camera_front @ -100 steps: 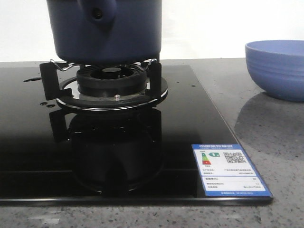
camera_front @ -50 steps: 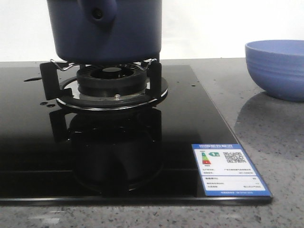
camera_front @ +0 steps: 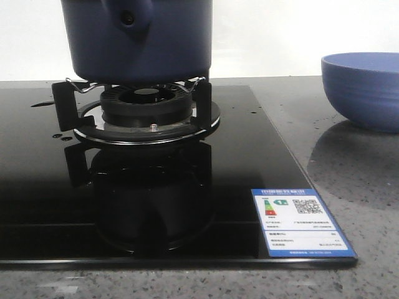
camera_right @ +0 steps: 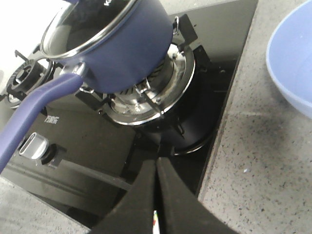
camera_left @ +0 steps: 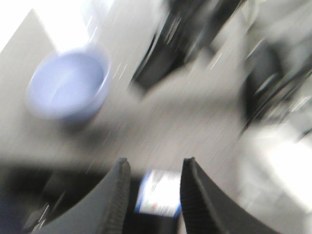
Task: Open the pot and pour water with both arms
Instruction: 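Move the left gripper onto the blue lid knob and close on it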
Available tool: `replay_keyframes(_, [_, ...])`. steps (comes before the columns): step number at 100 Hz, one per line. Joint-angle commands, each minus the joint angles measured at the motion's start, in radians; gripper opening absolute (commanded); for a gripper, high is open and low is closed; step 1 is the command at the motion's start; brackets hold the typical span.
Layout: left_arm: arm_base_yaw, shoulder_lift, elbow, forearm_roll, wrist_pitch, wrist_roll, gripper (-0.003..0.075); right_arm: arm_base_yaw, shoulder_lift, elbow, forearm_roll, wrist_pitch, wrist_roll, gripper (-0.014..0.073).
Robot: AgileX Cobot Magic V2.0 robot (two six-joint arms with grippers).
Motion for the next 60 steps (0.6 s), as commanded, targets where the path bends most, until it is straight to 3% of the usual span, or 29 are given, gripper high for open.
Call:
replay_keyframes(1, [0.08, -0.015, -0.04, -0.358, -0.057, 0.136, 0.0233, 0.001, 0.007, -0.034, 0.039, -0.03, -0.012, -0.0069])
replay_keyframes(15, [0.246, -0.015, -0.04, -0.658, -0.068, 0.281, 0.0236, 0.001, 0.007, -0.034, 0.039, -0.028, -0.012, -0.0069])
replay_keyframes(37, [0.562, -0.015, 0.051, -0.784, -0.104, 0.403, 0.0298, 0.001, 0.007, -0.034, 0.039, -0.028, -0.015, -0.0069])
replay_keyframes(50, [0.698, -0.009, 0.159, -0.901, -0.055, 0.572, 0.0298, 0.001, 0.007, -0.034, 0.039, -0.028, -0.017, -0.0069])
replay_keyframes(60, [0.745, 0.003, 0.248, -0.964, -0.024, 0.749, 0.0309, 0.001, 0.007, -0.034, 0.039, -0.024, -0.017, -0.0069])
